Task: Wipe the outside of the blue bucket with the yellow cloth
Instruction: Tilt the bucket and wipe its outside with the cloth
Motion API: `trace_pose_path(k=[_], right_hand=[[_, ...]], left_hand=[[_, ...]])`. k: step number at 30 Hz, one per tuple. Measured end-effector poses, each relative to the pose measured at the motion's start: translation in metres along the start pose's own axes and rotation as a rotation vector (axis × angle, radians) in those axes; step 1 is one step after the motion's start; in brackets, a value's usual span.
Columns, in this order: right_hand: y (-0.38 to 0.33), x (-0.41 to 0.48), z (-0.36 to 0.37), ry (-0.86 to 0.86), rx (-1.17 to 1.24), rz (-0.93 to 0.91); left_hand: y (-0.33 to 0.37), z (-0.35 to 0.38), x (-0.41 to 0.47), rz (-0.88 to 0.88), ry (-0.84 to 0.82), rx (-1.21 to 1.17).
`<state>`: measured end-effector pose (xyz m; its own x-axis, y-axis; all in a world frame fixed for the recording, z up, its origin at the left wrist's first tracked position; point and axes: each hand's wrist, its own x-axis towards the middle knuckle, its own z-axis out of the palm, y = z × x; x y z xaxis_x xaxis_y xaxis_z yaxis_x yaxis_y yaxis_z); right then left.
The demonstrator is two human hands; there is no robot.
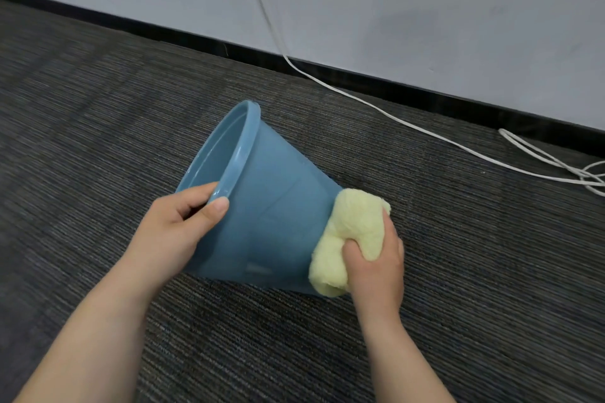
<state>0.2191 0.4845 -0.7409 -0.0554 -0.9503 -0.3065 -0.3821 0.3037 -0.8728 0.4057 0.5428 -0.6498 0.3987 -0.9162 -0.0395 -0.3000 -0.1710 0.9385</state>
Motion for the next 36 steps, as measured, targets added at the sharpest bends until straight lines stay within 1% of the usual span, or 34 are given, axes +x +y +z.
trace_pose_path(k=[3, 4, 7, 9, 11, 13, 15, 20, 22, 24, 26, 28, 30, 34, 36], right_hand=[[0.009, 0.001, -0.002, 0.021, -0.047, 0.018], [0.008, -0.001, -0.001, 0.015, -0.067, -0.001], [0.004, -0.008, 0.004, -0.029, -0.129, -0.079], [0.004, -0.014, 0.008, -0.075, -0.17, -0.143], [0.006, -0.015, 0.009, -0.09, -0.179, -0.172], [0.007, -0.011, 0.009, -0.068, -0.167, -0.153], [0.012, -0.004, 0.005, -0.035, -0.132, -0.098], [0.03, 0.01, -0.009, 0.048, -0.021, 0.081], [0.032, 0.012, -0.012, 0.06, -0.012, 0.115], [0.026, 0.012, -0.01, 0.067, -0.022, 0.112], [0.016, 0.01, -0.003, 0.043, -0.032, 0.035], [0.005, 0.005, 0.004, -0.017, -0.054, -0.074], [0.004, 0.003, 0.007, -0.048, -0.059, -0.109], [0.022, 0.014, -0.008, 0.033, 0.032, 0.052], [0.026, 0.017, -0.014, 0.059, 0.032, 0.096]], left_hand=[[0.008, -0.005, 0.003, -0.08, -0.073, 0.077], [0.01, -0.005, 0.005, -0.105, -0.056, 0.1], [0.013, -0.006, 0.012, -0.186, 0.067, 0.176], [0.014, -0.006, 0.018, -0.219, 0.103, 0.258], [0.012, -0.003, 0.024, -0.195, 0.167, 0.363], [0.01, 0.003, 0.029, -0.122, 0.216, 0.419], [0.01, 0.01, 0.029, -0.066, 0.233, 0.409], [0.013, 0.015, 0.02, -0.048, 0.194, 0.369], [0.013, 0.015, 0.019, -0.047, 0.185, 0.368], [0.012, 0.016, 0.018, -0.051, 0.201, 0.373], [0.009, 0.013, 0.018, -0.064, 0.232, 0.363], [0.007, 0.011, 0.016, -0.075, 0.248, 0.344], [0.005, 0.008, 0.014, -0.087, 0.248, 0.313], [0.002, 0.003, 0.01, -0.087, 0.232, 0.201], [0.004, 0.003, 0.007, -0.078, 0.199, 0.163]])
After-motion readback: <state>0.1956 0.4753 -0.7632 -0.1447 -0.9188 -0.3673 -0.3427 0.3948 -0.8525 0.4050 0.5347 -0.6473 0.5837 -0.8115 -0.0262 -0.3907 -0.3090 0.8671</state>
